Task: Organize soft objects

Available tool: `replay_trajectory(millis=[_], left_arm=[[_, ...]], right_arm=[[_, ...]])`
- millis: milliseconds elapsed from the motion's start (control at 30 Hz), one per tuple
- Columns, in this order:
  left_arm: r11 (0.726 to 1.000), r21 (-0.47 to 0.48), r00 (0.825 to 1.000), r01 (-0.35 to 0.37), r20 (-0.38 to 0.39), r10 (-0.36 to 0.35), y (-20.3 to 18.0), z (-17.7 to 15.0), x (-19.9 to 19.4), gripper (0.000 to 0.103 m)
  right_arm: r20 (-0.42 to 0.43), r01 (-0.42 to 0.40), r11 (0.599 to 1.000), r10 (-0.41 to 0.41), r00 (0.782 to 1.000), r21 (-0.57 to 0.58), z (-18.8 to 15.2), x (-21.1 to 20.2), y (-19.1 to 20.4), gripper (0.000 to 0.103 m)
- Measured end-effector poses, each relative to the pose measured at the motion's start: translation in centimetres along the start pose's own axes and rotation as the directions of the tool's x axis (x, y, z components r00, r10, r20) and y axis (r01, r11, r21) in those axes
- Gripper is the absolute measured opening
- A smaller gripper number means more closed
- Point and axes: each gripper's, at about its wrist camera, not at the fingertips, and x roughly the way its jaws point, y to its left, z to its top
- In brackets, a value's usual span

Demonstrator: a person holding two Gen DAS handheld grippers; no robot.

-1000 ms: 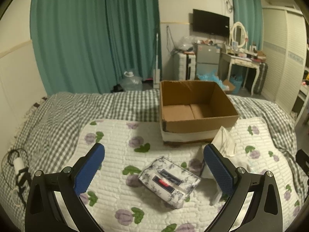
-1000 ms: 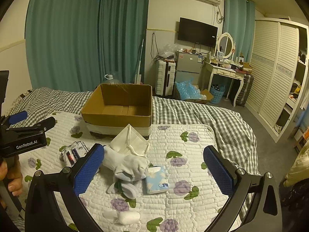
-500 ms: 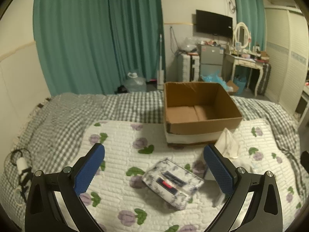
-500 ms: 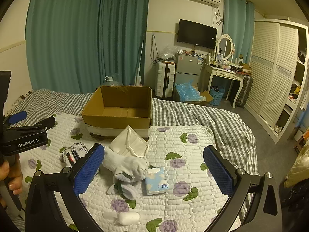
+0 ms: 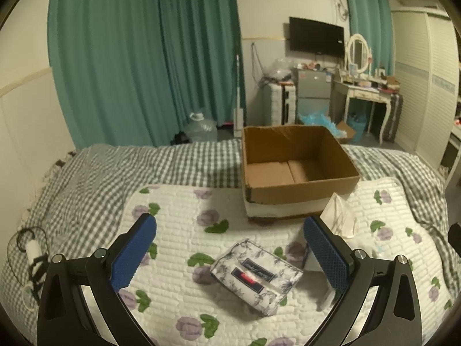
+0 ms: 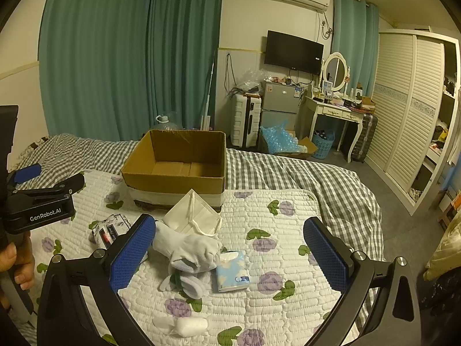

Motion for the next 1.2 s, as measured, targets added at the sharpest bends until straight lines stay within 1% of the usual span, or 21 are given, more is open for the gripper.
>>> replay_trajectory(millis=[433, 500, 633, 767, 867, 933, 1000, 1100, 1200], left_arm=[[0.999, -0.050, 0.999, 0.003, -0.045, -0.005, 1.2, 0.5, 0.1, 0.103], [0.999, -0.050, 0.999, -0.003, -0.043, 0.001, 1.3, 0.6, -0.1, 0.103], [1.000, -0.019, 0.999, -0.009, -0.033, 0.009, 0.8, 0.4, -0.7, 0.103], [1.000, -0.031, 0.998, -0.003, -0.056, 0.002, 1.1, 0.3, -0.6, 0.103], [0.998, -0.064, 0.997, -0.008, -0.081, 0.003, 1.6, -0.2, 0.2, 0.103], [0.997, -0.065, 0.996, -0.033, -0.089, 0.027, 1.6, -1.0, 0.9, 0.103], [0.998, -0.062, 0.992, -0.024, -0.124, 0.016, 1.3, -1.9, 2.1, 0.103], [0.998, -0.059, 0.986, -0.016, -0.165, 0.007, 0.7, -2.7, 3.7, 0.103], [0.998, -0.062, 0.983, -0.004, -0.186, -0.008, 0.3, -3.3, 5.1, 0.103]], right_arm=[[0.005, -0.002, 1.000, 0.002, 1.000, -0.002, 0.0, -0.8, 0.0, 0.103], [0.008, -0.001, 1.000, 0.001, 1.000, -0.003, 0.0, -1.0, 0.0, 0.103], [0.015, -0.002, 1.000, 0.002, 1.000, -0.002, 0.0, -1.6, 0.0, 0.103], [0.023, -0.003, 1.000, 0.003, 1.000, -0.011, -0.1, -2.1, 0.1, 0.103], [0.028, 0.000, 1.000, 0.000, 1.000, -0.014, -0.3, -2.2, -0.1, 0.103], [0.028, 0.001, 1.000, 0.000, 1.000, -0.026, -0.6, -1.8, -0.2, 0.103], [0.013, 0.010, 0.999, -0.009, 1.000, -0.044, -1.0, -1.2, 0.0, 0.103], [-0.008, -0.001, 0.998, 0.001, 1.000, -0.061, -1.5, -0.1, 0.3, 0.103], [-0.034, 0.006, 0.997, -0.008, 0.999, -0.072, -2.2, 1.4, 0.1, 0.103]])
